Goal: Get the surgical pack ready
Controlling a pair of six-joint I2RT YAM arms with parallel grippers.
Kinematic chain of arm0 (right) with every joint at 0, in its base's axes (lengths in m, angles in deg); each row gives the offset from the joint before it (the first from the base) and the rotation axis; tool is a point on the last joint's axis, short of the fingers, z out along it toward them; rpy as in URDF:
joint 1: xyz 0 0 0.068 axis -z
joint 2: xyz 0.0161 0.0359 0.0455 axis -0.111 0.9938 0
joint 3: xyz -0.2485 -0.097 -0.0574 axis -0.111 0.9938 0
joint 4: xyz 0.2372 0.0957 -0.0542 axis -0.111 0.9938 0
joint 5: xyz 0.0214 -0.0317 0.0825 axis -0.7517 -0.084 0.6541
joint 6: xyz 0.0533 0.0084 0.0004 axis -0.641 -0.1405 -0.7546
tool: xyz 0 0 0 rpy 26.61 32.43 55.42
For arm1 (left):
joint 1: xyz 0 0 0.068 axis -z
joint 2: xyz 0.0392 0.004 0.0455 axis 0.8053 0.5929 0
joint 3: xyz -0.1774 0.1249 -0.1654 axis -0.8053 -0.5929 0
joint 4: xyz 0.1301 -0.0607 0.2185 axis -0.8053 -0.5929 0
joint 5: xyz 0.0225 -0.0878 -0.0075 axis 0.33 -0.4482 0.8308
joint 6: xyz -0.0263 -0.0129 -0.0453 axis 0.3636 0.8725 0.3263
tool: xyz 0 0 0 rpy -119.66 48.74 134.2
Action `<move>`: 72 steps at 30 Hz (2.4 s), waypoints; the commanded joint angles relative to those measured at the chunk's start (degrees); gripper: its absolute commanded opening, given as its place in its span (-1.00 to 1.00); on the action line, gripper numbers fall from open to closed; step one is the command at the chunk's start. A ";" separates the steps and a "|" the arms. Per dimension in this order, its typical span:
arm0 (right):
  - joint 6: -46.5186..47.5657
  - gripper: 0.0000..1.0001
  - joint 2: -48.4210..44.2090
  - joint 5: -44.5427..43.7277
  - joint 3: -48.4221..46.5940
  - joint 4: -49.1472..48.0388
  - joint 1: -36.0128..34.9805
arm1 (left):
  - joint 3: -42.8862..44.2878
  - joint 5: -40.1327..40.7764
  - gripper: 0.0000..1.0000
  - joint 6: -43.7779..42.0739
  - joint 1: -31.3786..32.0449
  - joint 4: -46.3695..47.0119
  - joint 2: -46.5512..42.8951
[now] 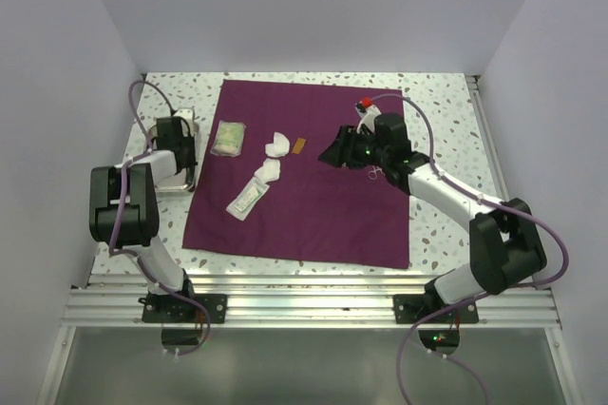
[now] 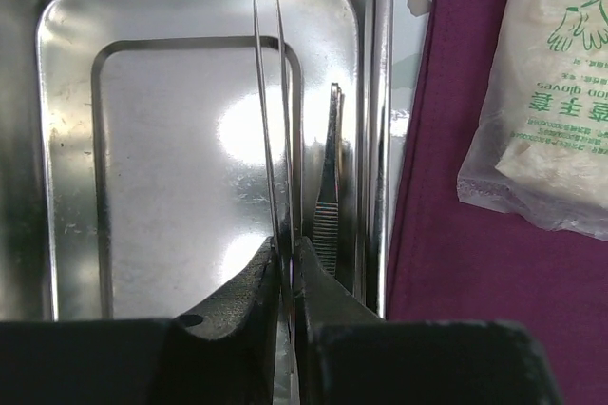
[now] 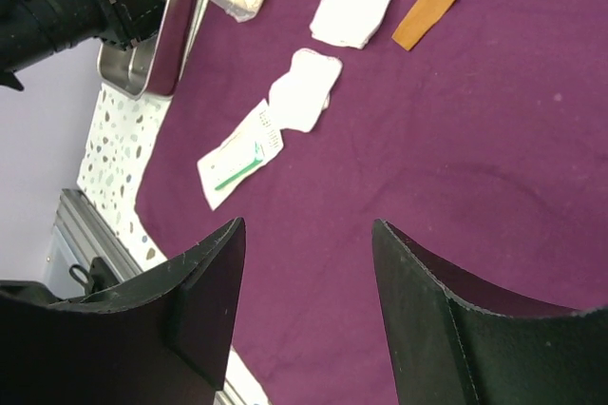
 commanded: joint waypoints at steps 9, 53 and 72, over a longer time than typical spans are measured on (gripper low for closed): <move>0.28 0.18 -1.65 0.46 -0.80 -0.21 0.89 | 1.06 -3.86 -0.48 0.04 -0.55 -0.03 0.19; 32.72 -0.15 31.57 -28.55 -33.49 29.67 8.18 | -23.82 -22.50 0.14 28.78 0.95 28.80 -38.14; 31.92 -0.60 36.59 -28.19 -36.76 33.54 8.18 | -23.04 -18.36 0.29 33.08 0.07 26.52 -38.67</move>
